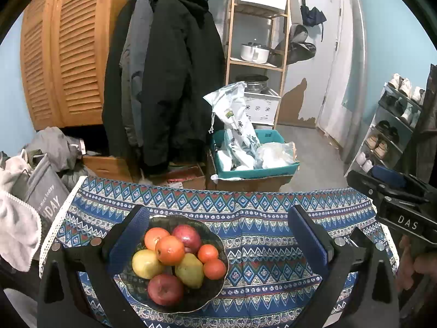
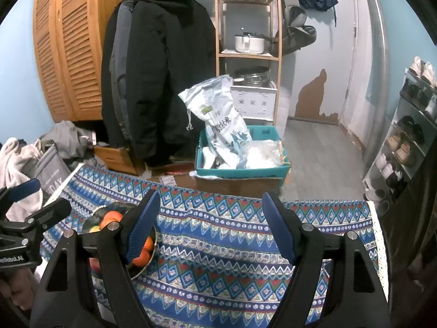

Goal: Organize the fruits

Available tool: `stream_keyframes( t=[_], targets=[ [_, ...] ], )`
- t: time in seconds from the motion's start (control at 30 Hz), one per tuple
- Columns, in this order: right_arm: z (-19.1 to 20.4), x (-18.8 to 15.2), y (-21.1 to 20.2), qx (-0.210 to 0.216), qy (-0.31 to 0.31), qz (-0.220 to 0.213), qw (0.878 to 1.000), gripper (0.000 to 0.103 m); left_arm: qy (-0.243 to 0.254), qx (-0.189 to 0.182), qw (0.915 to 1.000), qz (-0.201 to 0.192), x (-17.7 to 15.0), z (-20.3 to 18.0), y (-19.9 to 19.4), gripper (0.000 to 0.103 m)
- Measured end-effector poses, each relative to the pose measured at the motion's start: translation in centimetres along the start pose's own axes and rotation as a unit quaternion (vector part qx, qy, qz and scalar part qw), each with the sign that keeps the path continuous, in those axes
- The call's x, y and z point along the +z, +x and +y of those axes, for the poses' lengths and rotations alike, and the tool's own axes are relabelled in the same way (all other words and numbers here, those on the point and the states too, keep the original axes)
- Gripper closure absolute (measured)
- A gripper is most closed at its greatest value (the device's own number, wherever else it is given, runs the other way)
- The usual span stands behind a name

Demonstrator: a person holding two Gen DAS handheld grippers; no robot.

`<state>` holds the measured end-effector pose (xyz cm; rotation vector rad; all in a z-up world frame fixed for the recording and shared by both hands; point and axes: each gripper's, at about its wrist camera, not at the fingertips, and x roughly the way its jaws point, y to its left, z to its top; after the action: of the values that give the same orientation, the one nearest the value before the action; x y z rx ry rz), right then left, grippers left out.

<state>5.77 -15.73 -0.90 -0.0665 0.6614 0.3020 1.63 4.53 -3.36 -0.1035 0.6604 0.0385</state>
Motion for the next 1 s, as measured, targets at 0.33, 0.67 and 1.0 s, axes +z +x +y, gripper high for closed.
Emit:
stream_keyframes(
  t=[0.33,0.67,1.0],
  targets=[
    [-0.04,0.01,-0.01,0.0,0.0,0.0,1.0,0.026,0.005,0.004,0.9999,-0.009,0.01,-0.19,-0.34,0.001],
    [-0.01,0.0,-0.02,0.0,0.0,0.0,1.0,0.026,0.011,0.017,0.9996,-0.018,0.17,-0.62,-0.74,0.001],
    [0.1,-0.04,-0.12,0.001,0.001,0.001,1.0,0.026,0.012,0.016,0.9997,-0.017,0.12,-0.64,-0.78,0.001]
  ],
)
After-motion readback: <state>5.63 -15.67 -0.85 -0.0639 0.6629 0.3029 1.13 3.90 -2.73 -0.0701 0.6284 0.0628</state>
